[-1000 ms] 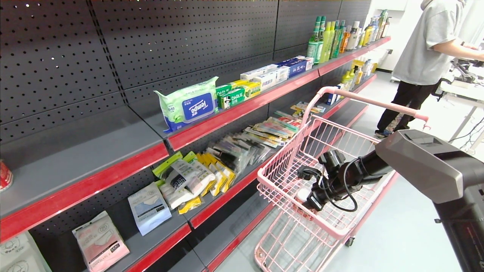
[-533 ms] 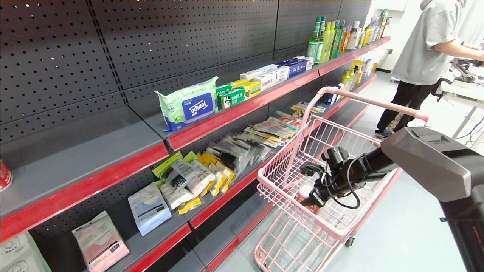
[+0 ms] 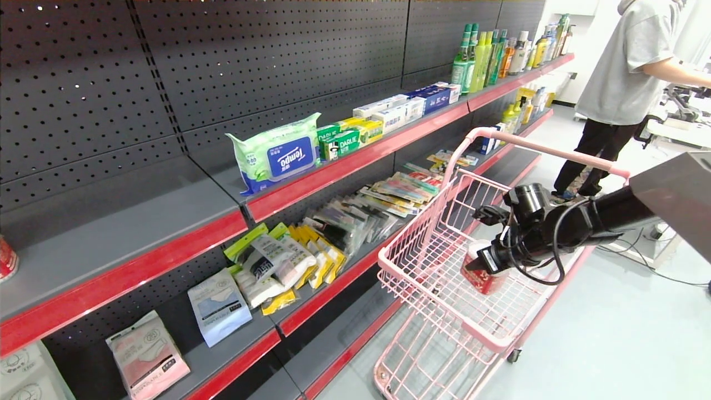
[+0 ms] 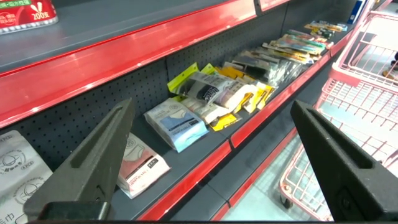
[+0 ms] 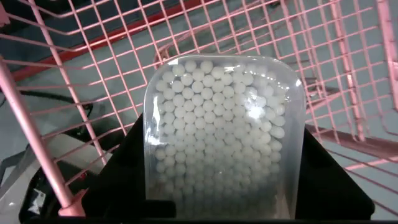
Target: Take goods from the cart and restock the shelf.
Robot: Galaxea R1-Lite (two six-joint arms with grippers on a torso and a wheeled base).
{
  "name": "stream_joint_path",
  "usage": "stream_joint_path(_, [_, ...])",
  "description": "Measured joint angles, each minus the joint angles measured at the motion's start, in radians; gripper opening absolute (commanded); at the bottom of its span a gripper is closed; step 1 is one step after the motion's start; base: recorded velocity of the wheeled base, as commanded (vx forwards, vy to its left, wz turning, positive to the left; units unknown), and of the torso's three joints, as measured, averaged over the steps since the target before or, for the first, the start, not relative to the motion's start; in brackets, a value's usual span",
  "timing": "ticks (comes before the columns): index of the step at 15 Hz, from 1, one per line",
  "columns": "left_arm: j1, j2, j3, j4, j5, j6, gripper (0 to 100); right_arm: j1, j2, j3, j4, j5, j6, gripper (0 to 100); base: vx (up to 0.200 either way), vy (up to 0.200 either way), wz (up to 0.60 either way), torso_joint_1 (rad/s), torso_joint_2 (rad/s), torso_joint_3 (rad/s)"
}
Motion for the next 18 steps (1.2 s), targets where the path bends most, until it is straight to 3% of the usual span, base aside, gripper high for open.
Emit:
stream_joint_path(5, [0.000,0.000,0.000,0.000,0.000,0.000,100,-0.011,-0.297,0.146,0.000,-0.121,0.131,0,0.000,0.000,0.00,0.000,0.00,0.000])
stream_joint_path(11, [0.000,0.000,0.000,0.001,-0.002,0.001,100,-0.048,-0.775,0.360,0.033,-0.269,0.144,0,0.000,0.000,0.00,0.000,0.00,0.000])
stream_joint_path(15, [0.000,0.000,0.000,0.002,-0.004,0.003,100,-0.181,-1.087,0.506,0.069,-0.308,0.060,0,0.000,0.000,0.00,0.014,-0.03,-0.020])
stream_joint_path(18, [0.000,0.000,0.000,0.002,-0.004,0.003,100,-0.265,-1.268,0.555,0.142,-0.300,0.042,0,0.000,0.000,0.00,0.172,-0.43,-0.258])
